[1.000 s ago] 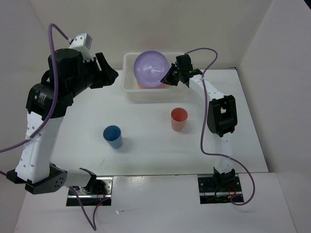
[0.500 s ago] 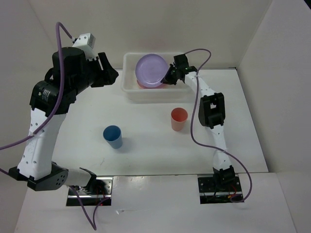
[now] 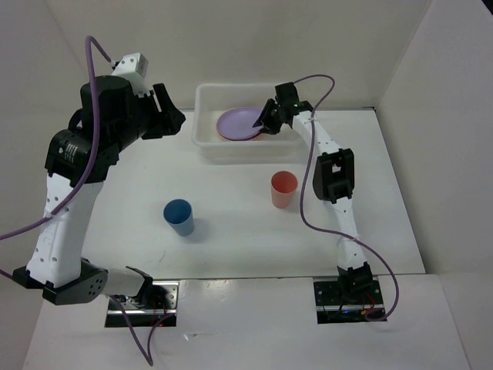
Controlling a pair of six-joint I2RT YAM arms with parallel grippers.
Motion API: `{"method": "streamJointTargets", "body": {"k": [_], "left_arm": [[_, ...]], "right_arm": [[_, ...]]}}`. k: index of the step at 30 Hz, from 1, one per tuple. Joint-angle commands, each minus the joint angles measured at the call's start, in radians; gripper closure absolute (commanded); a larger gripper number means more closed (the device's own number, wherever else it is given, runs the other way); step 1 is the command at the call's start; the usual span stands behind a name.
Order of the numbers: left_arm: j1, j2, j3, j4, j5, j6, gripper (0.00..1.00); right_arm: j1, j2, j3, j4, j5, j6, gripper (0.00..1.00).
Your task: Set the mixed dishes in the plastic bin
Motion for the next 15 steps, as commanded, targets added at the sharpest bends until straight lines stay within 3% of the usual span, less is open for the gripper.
{"method": "streamJointTargets", "body": {"k": [1, 5, 8, 9, 12, 14, 15], "left_arm": [[0.006, -0.039, -0.007, 0.018, -0.019, 0.03, 0.32], [0.006, -0.049, -0.017, -0.002, -0.019, 0.03, 0.32], [0.006, -0.049, -0.027, -0.02, -0.019, 0.03, 0.32], [0.006, -0.049, -0.041, -0.02, -0.019, 0.03, 0.32], [0.006, -0.075, -0.082, -0.02, -0.01, 0.021, 0.32], [0.006, -0.1, -0.125, -0.02, -0.001, 0.021, 0.32], [0.006, -0.1, -0.142, -0.02, -0.001, 0.021, 0.32]], "right_arm": [[0.003, -0.001, 0.094, -0.046, 0.015, -0.029, 0.53], [0.021, -0.01, 0.185, -0.119, 0.056, -0.058, 0.4], [0.05, 0.019, 0.431, -0.292, 0.115, -0.103, 0.35], [0.06, 0.048, 0.708, -0.361, 0.139, -0.114, 0.31], [0.083, -0.083, 0.558, -0.387, 0.167, -0.135, 0.23], [0.103, -0.061, 0.712, -0.533, 0.283, -0.158, 0.2], [0.103, -0.106, 0.666, -0.534, 0.293, -0.158, 0.19]]}}
